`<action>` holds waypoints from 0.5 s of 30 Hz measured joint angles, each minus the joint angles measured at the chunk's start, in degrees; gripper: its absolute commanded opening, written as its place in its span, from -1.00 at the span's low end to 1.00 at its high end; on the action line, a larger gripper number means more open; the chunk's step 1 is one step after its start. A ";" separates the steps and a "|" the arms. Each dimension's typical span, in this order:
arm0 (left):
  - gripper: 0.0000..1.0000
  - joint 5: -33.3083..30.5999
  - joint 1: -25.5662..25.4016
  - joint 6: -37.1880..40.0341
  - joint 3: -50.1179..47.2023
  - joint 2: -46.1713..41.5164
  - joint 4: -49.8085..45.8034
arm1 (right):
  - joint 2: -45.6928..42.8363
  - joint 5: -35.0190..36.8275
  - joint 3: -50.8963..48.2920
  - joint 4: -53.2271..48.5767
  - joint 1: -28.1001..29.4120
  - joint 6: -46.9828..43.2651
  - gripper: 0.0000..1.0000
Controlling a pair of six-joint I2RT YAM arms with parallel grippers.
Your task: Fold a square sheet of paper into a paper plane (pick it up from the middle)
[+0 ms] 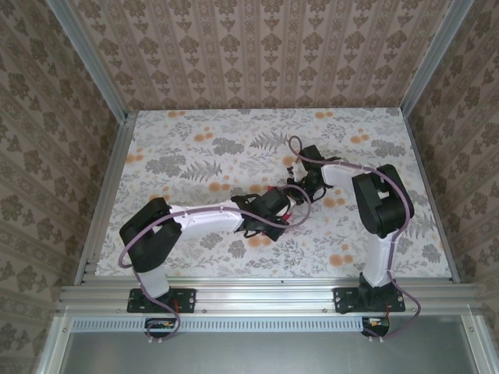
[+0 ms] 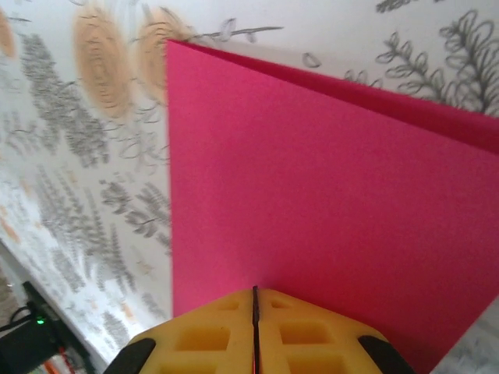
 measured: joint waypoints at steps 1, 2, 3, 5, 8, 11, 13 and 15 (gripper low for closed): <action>-1.00 0.55 0.42 0.00 0.00 0.00 0.04 | 0.61 0.37 0.15 -0.85 0.09 -0.87 -0.84; -1.00 1.16 0.83 0.00 0.00 0.00 0.07 | 0.94 0.24 0.57 -1.51 0.07 -1.95 -0.84; -1.00 1.84 1.31 0.00 0.00 0.00 0.11 | 1.01 0.92 1.25 -2.54 0.15 -2.95 -0.84; -1.00 3.10 2.14 0.02 0.02 0.00 0.11 | 1.25 1.73 2.01 -3.85 0.46 -4.66 -0.84; -1.00 4.87 3.43 0.04 0.04 0.00 0.09 | 1.31 2.29 2.38 -4.72 0.68 -6.67 -0.84; -1.00 6.23 4.55 0.07 0.15 0.09 0.00 | 1.36 2.40 2.64 -5.62 0.70 -8.02 -0.84; -1.00 6.82 5.25 0.09 0.26 0.35 -0.09 | 1.44 2.43 2.78 -6.03 0.70 -8.72 -0.84; -1.00 7.45 5.90 0.11 0.46 0.81 -0.20 | 1.55 2.43 2.99 -6.43 0.72 -9.20 -0.84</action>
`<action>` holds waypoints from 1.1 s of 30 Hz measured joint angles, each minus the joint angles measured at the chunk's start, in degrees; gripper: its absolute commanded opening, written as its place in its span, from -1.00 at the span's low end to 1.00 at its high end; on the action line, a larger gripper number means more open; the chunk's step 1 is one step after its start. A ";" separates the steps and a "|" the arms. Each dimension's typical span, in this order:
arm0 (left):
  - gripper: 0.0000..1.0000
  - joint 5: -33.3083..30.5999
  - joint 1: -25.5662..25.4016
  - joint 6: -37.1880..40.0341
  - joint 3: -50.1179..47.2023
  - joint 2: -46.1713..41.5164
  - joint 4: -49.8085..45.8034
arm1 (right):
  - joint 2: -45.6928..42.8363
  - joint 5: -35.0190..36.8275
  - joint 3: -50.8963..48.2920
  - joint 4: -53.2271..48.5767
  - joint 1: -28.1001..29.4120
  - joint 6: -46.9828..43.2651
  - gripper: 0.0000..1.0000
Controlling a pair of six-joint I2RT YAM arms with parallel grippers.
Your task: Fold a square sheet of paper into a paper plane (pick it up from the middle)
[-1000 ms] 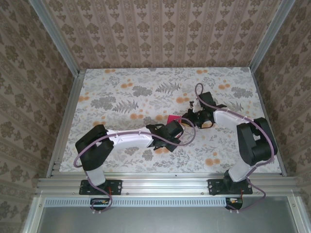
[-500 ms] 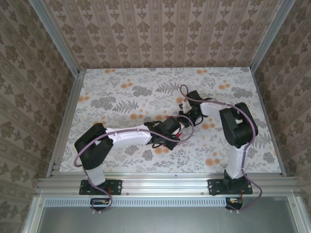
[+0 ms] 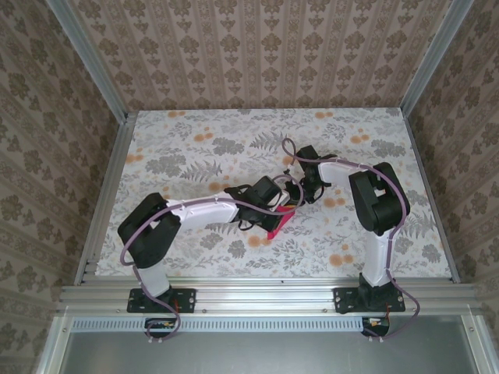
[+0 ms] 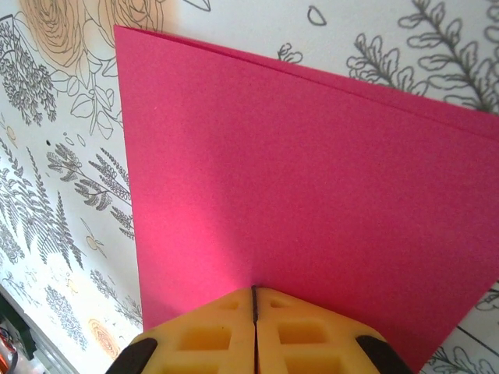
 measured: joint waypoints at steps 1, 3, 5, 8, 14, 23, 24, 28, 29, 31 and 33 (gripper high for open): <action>-1.00 0.15 0.22 0.00 0.04 0.20 -0.02 | 0.04 0.00 0.09 -0.13 -0.02 -0.22 -0.84; -1.00 0.37 0.85 0.02 0.39 0.72 -0.15 | 0.15 0.00 0.28 -0.48 -0.02 -0.70 -0.84; -1.00 0.55 1.27 0.04 0.66 1.09 -0.15 | 0.22 -0.02 0.37 -0.59 -0.02 -0.76 -0.84; -1.00 0.55 1.73 0.26 0.81 1.27 -0.15 | 0.24 0.00 0.44 -0.74 -0.02 -0.76 -0.84; -1.00 1.05 1.95 0.48 1.79 2.34 -0.57 | 0.26 0.00 0.50 -0.92 -0.02 -0.74 -0.84; -1.00 1.20 1.95 0.46 1.79 2.60 -0.55 | 0.26 -0.07 0.31 -0.72 -0.02 -0.52 -0.85; -1.00 1.20 1.95 0.46 1.79 2.62 -0.55 | 0.26 -0.09 0.26 -0.63 -0.02 -0.50 -0.85; -1.00 1.20 1.95 0.46 1.79 3.04 -0.52 | 0.26 -0.13 0.15 -0.48 -0.02 -0.26 -0.85; -1.00 1.20 1.95 0.46 1.79 3.23 -0.52 | 0.26 -0.13 0.15 -0.48 -0.02 -0.26 -0.85; -1.00 1.20 1.95 0.48 1.79 3.61 -0.55 | 0.26 -0.13 0.13 -0.48 -0.02 -0.26 -0.85; -1.00 1.18 1.95 0.48 1.79 3.80 -0.55 | 0.24 -0.11 0.11 -0.48 -0.02 -0.26 -0.85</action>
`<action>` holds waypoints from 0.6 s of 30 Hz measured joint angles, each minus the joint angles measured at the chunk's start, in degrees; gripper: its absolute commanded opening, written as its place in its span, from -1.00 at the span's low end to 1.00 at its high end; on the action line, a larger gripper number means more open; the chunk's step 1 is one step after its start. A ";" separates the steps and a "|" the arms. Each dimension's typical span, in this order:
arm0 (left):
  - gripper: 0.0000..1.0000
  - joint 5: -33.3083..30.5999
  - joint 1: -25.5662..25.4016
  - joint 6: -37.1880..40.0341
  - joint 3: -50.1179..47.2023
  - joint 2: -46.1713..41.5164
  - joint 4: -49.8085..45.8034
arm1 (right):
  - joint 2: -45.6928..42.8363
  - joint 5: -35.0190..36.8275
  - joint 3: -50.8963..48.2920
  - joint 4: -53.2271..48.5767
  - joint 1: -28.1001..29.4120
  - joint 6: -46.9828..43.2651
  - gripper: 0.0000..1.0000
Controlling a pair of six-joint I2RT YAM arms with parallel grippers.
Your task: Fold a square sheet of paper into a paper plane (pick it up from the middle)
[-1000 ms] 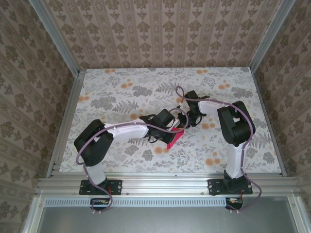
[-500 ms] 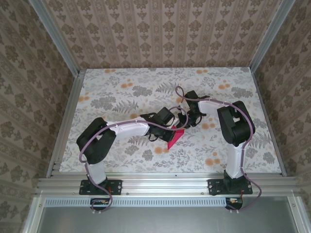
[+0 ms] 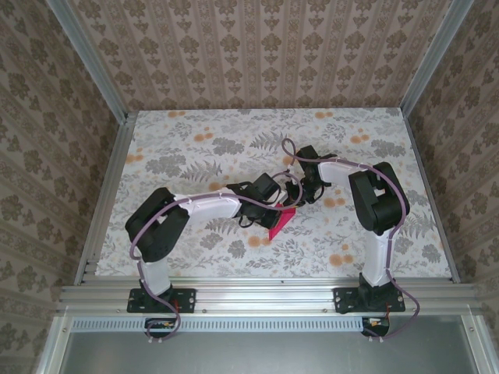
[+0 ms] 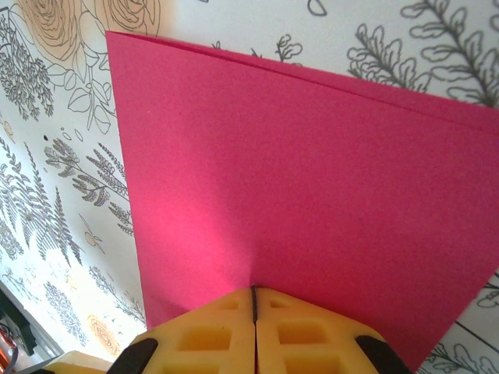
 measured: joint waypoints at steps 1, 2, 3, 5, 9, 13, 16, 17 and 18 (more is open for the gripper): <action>-1.00 0.02 0.00 0.00 0.00 0.00 0.00 | 0.00 0.00 0.00 0.00 -0.02 0.00 -0.85; -1.00 0.02 0.00 0.00 0.00 0.00 0.00 | 0.00 0.00 0.00 0.00 -0.02 0.00 -0.85; -1.00 0.02 0.00 0.00 0.00 0.00 0.00 | 0.00 0.00 0.00 0.00 -0.02 0.00 -0.85; -1.00 0.02 0.00 0.00 0.00 0.00 -0.02 | 0.00 0.00 0.00 0.02 -0.02 0.02 -0.85; -1.00 0.04 0.00 0.00 0.00 0.00 -0.02 | 0.00 -0.02 -0.02 0.02 -0.04 0.22 -0.85; -1.00 0.35 0.02 0.02 0.04 0.35 -0.02 | 0.00 -0.02 -0.02 0.02 -0.04 0.44 -0.85; -1.00 0.85 0.33 0.07 0.55 1.44 -0.07 | 0.00 -0.02 0.00 0.02 -0.04 0.63 -0.84; -1.00 0.96 0.50 0.15 0.83 1.79 -0.09 | 0.00 -0.02 0.02 0.00 -0.04 0.63 -0.85; -1.00 1.27 0.79 0.28 1.01 2.03 -0.13 | 0.00 0.00 0.09 -0.02 -0.04 0.68 -0.85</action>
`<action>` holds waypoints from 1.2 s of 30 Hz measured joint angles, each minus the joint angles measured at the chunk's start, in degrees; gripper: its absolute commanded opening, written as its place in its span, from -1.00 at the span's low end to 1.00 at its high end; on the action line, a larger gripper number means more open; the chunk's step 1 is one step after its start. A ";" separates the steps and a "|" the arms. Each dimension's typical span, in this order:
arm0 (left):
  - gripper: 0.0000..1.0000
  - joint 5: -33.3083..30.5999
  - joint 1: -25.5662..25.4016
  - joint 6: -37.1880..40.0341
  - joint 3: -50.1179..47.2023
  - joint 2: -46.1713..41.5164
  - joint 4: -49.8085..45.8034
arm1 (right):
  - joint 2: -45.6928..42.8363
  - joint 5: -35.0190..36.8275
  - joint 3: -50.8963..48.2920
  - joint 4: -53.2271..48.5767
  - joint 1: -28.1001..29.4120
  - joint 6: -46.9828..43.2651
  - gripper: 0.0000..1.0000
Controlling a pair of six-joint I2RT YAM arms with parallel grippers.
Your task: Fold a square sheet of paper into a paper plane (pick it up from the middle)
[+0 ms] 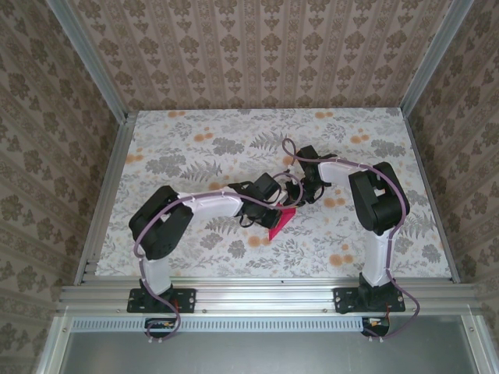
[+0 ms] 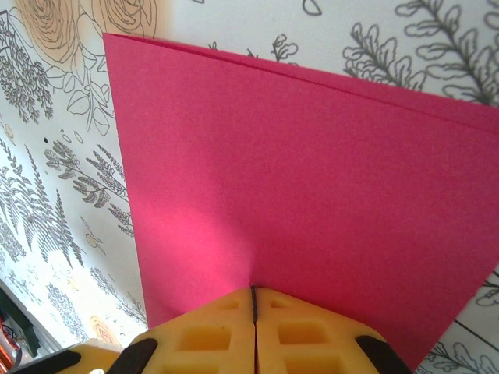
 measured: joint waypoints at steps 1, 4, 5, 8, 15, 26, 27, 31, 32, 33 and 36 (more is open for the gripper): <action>-1.00 0.13 0.24 0.11 0.02 0.02 -0.15 | 0.02 0.00 0.07 -0.07 0.00 0.00 -0.85; -1.00 0.70 0.76 0.57 0.55 0.09 -1.18 | 0.02 0.00 0.13 -0.22 0.00 0.00 -0.84; -1.00 0.76 0.87 0.70 0.74 0.11 -1.57 | 0.02 0.00 0.15 -0.22 0.00 0.00 -0.84; -1.00 0.87 1.11 0.79 1.29 0.11 -1.86 | 0.02 0.00 0.17 -0.24 0.02 -0.02 -0.84; -1.00 1.42 1.16 0.96 1.81 0.44 -2.05 | 0.00 0.04 0.17 -0.24 0.04 -0.02 -0.82; -1.00 2.34 1.42 0.66 1.66 0.48 -1.68 | 0.00 0.07 0.17 -0.24 0.04 0.26 -0.78; -1.00 2.45 1.42 0.46 1.49 0.48 -1.44 | 0.00 0.09 0.17 -0.24 0.04 0.33 -0.79; -1.00 2.89 1.44 -0.63 0.66 0.44 -0.72 | 0.00 0.11 0.17 -0.24 0.04 0.37 -0.77; -1.00 3.10 1.46 -0.87 0.50 0.44 -0.70 | 0.00 0.13 0.17 -0.24 0.04 0.37 -0.77; -1.00 3.26 1.46 -1.07 0.39 0.44 -0.61 | 0.00 0.13 0.17 -0.24 0.04 0.37 -0.77; -1.00 3.54 1.46 -1.70 -0.02 0.44 -0.28 | 0.00 0.11 0.17 -0.24 0.07 0.39 -0.77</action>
